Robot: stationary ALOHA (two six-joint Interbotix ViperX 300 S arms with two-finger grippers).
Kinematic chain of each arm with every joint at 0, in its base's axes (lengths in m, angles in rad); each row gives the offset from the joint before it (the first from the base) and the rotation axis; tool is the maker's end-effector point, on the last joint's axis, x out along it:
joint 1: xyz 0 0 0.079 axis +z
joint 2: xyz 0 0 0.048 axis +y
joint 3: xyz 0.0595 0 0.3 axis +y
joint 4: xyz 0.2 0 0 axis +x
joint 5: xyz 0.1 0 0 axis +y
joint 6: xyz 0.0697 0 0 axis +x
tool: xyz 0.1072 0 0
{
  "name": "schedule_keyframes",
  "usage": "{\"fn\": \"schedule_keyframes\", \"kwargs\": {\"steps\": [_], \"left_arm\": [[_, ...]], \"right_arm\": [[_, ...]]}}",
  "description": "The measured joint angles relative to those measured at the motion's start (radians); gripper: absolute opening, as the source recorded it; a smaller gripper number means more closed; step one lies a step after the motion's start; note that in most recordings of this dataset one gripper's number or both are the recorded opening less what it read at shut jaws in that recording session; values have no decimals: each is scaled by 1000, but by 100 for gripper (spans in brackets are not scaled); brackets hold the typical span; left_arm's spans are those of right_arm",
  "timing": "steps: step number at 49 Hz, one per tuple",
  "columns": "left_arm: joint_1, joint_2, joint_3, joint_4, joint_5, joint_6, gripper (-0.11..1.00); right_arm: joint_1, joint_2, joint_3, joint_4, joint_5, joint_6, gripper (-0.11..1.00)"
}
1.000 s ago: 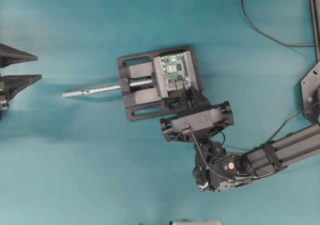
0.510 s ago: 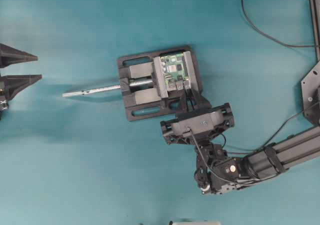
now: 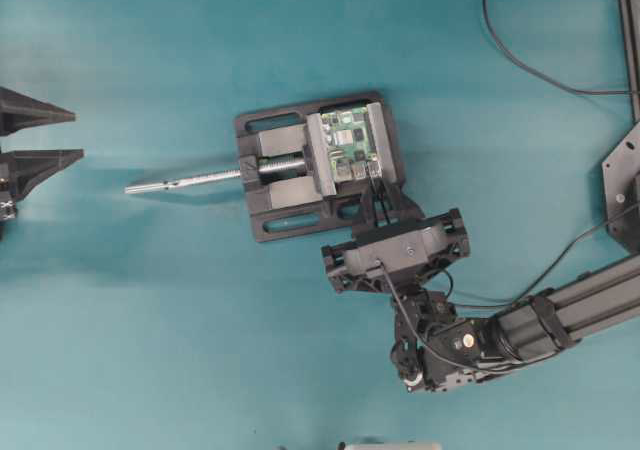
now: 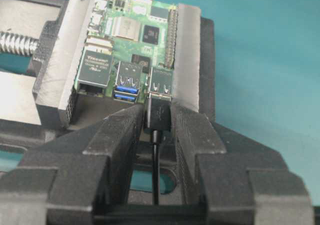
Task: Insert the USB into the fixed PCB.
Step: 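Open the right gripper and withdraw it away from the board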
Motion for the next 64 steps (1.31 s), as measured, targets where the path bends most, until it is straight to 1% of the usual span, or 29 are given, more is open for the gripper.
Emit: {"fn": "schedule_keyframes", "kwargs": {"steps": [8, 18, 21, 24, 27, 33, 39, 41, 42, 45, 51, 55, 59, 64], "left_arm": [[0, 0, 0, -2, 0, -2, 77], [0, 0, 0, 0, 0, -2, 77], [0, 0, 0, 0, 0, -2, 77], [0, 0, 0, -2, 2, -2, 77], [0, 0, 0, 0, 0, -2, 77], [-2, 0, 0, 0, 0, -2, 77], [0, 0, 0, 0, 0, -2, 77], [-2, 0, 0, 0, 2, 0, 77], [0, 0, 0, 0, 0, -2, 77], [-2, 0, 0, 0, 0, -2, 77], [0, 0, 0, 0, 0, -2, 77], [0, 0, 0, -2, 0, -2, 77], [0, 0, 0, 0, 0, -2, 77], [0, 0, 0, 0, 0, -2, 77]], "right_arm": [[2, -35, 26, -2, 40, -6, 35], [3, -94, 66, -3, 51, -34, 59], [3, -107, 75, -5, 52, -38, 64], [5, -123, 94, -17, 60, -40, 64], [8, -146, 127, -52, 84, -37, 64], [11, -224, 236, -163, 198, -17, 64], [-6, -322, 377, -264, 324, 31, 64], [-17, -362, 422, -298, 356, 51, 64], [-25, -393, 460, -325, 376, 58, 64], [-44, -465, 541, -388, 408, 83, 64], [-91, -617, 693, -505, 465, 86, 64], [-147, -724, 782, -597, 522, 78, 64], [-235, -831, 862, -710, 611, 61, 63], [-379, -948, 930, -887, 778, 34, 63]]}}
